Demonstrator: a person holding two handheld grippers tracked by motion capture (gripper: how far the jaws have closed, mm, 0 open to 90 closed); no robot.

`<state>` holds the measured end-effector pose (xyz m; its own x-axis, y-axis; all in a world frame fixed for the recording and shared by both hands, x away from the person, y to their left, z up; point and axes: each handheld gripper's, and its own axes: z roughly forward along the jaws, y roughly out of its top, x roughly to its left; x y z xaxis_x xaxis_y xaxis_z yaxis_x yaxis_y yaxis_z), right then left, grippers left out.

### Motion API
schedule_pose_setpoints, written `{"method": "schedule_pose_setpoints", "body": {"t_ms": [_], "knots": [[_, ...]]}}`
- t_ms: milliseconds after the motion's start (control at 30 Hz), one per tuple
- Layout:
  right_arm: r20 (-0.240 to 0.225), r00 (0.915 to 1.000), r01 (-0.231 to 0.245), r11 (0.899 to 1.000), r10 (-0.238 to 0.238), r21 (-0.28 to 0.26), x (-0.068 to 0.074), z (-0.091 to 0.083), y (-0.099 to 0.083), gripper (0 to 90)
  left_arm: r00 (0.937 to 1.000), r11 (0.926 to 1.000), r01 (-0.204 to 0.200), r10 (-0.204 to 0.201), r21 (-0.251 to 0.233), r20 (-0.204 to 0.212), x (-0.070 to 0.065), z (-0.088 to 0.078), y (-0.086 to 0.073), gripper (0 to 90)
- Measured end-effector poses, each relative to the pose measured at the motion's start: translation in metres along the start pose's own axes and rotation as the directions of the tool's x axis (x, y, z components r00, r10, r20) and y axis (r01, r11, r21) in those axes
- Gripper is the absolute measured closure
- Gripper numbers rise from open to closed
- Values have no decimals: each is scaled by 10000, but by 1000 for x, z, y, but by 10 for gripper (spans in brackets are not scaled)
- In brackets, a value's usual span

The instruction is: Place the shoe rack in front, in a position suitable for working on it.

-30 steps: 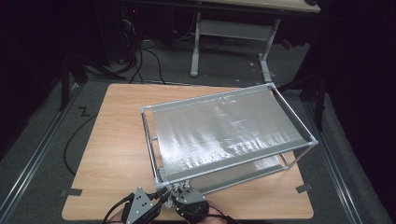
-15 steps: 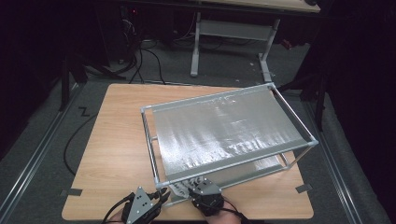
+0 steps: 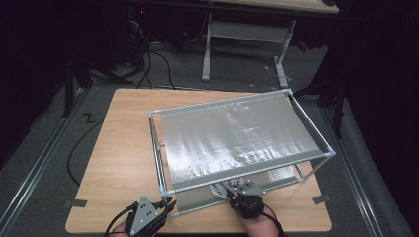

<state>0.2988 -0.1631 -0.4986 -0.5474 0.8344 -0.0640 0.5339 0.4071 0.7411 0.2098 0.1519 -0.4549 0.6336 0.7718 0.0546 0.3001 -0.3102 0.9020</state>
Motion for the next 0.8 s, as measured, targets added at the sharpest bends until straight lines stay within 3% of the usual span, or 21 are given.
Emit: {"method": "schedule_pose_setpoints", "body": {"t_ms": [267, 300, 333, 433, 467, 600, 800], "knots": [[1002, 9930, -631, 9980, 627, 5, -47, -10, -13, 703, 9999, 9999, -97, 97, 55, 45, 1, 0, 0, 792], [1002, 9930, -631, 9980, 627, 5, -47, -10, -13, 703, 9999, 9999, -97, 97, 55, 45, 1, 0, 0, 793], [1169, 9902, -767, 9971, 763, -12, -57, -12, -16, 703, 9999, 10000, -88, 87, 37, 62, 2, 0, 0, 793], [1401, 9861, -897, 9960, 894, -43, -68, -15, -18, 702, 9999, 9999, -111, 110, 41, 65, 2, 0, 0, 793], [1590, 9824, -984, 9951, 982, -71, -77, -17, -21, 703, 10000, 10000, -80, 79, 33, 58, 1, 0, 0, 793], [1875, 9748, -1211, 9926, 1205, -81, -96, -24, -26, 704, 10000, 10000, -83, 83, 51, 33, 1, 0, 0, 793], [2567, 9569, -1378, 9904, 1356, -92, -123, -35, -36, 707, 10000, 10000, -87, 87, 16, 32, 1, 0, 0, 793]]}}
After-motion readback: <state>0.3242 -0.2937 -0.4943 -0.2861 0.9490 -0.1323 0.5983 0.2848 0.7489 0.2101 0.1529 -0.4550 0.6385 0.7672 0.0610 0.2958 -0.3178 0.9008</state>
